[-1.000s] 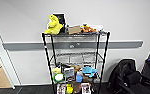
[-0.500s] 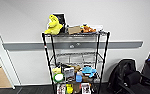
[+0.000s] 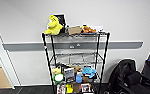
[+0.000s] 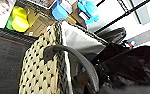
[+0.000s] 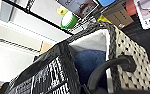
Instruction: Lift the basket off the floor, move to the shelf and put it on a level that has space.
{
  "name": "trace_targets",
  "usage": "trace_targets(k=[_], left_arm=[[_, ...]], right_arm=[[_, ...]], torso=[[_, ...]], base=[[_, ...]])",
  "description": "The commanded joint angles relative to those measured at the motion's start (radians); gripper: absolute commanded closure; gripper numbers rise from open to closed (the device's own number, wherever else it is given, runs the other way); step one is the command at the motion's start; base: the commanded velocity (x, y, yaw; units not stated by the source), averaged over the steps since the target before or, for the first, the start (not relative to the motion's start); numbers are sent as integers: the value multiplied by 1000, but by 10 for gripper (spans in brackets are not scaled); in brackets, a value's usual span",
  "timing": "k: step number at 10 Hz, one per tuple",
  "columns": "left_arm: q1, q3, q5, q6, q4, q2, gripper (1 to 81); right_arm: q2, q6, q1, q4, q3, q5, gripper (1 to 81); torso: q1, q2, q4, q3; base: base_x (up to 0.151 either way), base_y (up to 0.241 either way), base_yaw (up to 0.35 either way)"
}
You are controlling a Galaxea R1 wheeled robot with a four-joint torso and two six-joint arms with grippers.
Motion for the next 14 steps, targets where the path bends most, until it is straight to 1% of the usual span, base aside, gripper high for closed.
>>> trace_targets(k=[1, 14], left_arm=[[-138, 54, -1, 0, 29, -15, 811], [-136, 75, 2, 0, 29, -38, 811]], right_arm=[[-3, -6, 157, -8, 64, -2, 811], [-20, -19, 112, -9, 107, 16, 811]], torso=[[0, 0, 0, 0], [0, 0, 0, 0]], base=[[81, 0, 0], [93, 0, 0]])
